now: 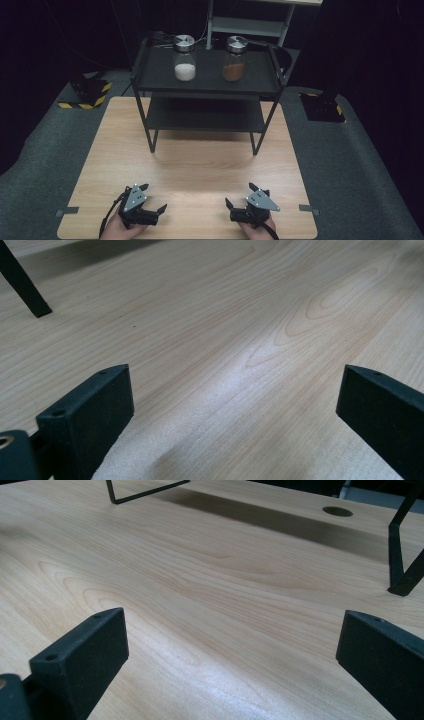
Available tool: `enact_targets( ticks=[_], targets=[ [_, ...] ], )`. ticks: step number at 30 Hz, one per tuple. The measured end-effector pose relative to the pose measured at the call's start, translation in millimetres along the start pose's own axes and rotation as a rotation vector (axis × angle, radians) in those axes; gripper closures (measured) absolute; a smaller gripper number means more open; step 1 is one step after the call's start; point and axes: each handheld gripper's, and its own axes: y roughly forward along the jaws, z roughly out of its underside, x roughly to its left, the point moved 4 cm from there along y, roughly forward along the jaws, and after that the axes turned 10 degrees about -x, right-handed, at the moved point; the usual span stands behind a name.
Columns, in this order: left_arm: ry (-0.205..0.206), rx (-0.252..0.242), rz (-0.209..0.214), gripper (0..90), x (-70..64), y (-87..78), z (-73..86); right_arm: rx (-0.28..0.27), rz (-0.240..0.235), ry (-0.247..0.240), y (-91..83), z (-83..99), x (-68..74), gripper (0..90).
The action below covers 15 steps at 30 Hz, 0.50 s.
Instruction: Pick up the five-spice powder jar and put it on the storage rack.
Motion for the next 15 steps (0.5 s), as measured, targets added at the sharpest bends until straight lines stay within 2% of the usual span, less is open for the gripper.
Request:
enact_targets(
  ticks=[5,7,15],
  targets=[
    [0.01,0.005,0.01,2.1,1.4,5.9,-2.6,-0.007,0.005,-0.023,-3.5,1.4,3.1,0.0],
    [0.018,0.006,0.02,2.1,-0.7,11.9,-5.2,-0.012,0.02,-0.008,-6.3,2.7,3.9,0.0],
    [0.031,0.014,0.055,2.1,-4.0,27.3,-12.1,-0.01,0.053,-0.022,-12.6,4.0,8.5,0.0]
  ],
)
